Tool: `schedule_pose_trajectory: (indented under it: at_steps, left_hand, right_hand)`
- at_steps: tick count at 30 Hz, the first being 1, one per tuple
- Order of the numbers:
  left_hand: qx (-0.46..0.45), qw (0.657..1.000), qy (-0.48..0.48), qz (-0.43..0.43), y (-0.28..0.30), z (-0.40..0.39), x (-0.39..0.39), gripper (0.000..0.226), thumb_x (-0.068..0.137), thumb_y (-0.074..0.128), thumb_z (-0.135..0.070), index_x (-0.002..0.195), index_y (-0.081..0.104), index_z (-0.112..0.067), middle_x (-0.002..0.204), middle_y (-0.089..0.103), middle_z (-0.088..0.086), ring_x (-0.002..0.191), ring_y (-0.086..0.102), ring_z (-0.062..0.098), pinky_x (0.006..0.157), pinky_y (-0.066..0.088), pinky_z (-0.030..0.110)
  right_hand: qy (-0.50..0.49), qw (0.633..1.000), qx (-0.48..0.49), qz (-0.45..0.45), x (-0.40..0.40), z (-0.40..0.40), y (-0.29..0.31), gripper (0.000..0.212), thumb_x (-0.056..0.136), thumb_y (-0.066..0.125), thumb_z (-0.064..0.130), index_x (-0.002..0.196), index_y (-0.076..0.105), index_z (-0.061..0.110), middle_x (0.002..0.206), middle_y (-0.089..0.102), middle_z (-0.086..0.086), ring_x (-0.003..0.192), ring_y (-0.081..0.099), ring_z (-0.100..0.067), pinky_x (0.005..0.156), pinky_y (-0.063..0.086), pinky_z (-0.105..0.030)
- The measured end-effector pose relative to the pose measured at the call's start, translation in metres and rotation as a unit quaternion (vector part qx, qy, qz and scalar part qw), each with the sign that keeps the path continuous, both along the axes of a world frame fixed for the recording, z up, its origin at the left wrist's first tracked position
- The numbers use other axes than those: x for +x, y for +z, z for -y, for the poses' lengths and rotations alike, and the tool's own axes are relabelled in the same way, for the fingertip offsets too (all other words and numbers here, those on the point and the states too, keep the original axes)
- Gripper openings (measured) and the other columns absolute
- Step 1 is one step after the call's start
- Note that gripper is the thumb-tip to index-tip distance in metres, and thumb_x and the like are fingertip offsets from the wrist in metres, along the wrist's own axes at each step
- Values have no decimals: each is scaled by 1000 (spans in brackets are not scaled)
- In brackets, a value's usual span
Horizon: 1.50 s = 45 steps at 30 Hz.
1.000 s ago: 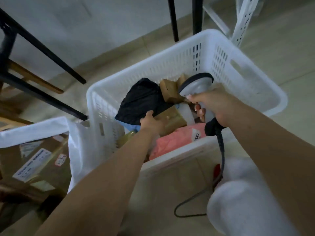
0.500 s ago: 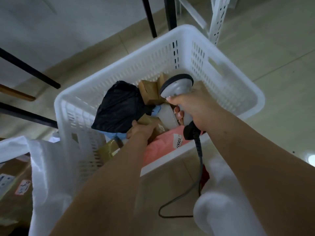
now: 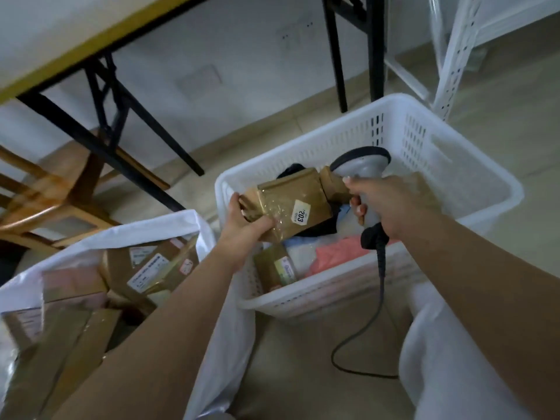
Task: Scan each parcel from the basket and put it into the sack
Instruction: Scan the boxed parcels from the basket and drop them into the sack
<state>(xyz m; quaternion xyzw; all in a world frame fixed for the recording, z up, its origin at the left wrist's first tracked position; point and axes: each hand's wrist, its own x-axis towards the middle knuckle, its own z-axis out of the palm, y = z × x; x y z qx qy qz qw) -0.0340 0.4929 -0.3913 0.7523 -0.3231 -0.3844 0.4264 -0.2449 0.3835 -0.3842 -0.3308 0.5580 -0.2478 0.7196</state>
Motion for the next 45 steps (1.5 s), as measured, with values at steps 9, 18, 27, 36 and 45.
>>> schedule_pose_trajectory:
  at_steps: [9,18,27,36,45]
  left_hand:
    - [-120,950,-91,273,104,-111,21,95,68,80,-48,144,23,-46,141,27,-3,125,40,17,98,47,30]
    - [-37,976,156,-150,196,-174,18,84,83,31,-84,100,70,-12,103,73,13,101,68,32,87,56,48]
    - [-94,990,13,-102,230,-233,46,62,65,82,-40,120,67,-18,123,66,10,105,65,25,73,58,32]
    - [-160,970,152,-105,218,-238,60,64,77,81,-35,131,56,-11,117,63,6,107,62,23,87,57,33]
    - [-185,943,269,-59,193,-242,75,40,83,78,-21,117,59,-15,104,66,0,94,63,14,90,56,34]
  right_hand:
    - [-5,997,-14,81,42,-77,67,36,89,68,42,96,59,8,83,68,-8,42,46,-11,44,43,-20]
    - [51,974,-154,156,79,-160,176,54,82,78,36,120,54,6,70,67,-8,36,51,-12,42,43,-24]
    - [71,973,-180,126,108,-172,225,56,83,75,40,122,59,4,69,62,-9,35,46,-14,38,42,-22]
    - [74,971,-200,108,109,-189,244,37,89,71,31,113,56,7,75,68,-15,34,43,-12,41,41,-22]
    - [260,929,-252,68,96,-218,275,27,89,71,34,84,55,12,61,47,0,38,38,-7,37,36,-16]
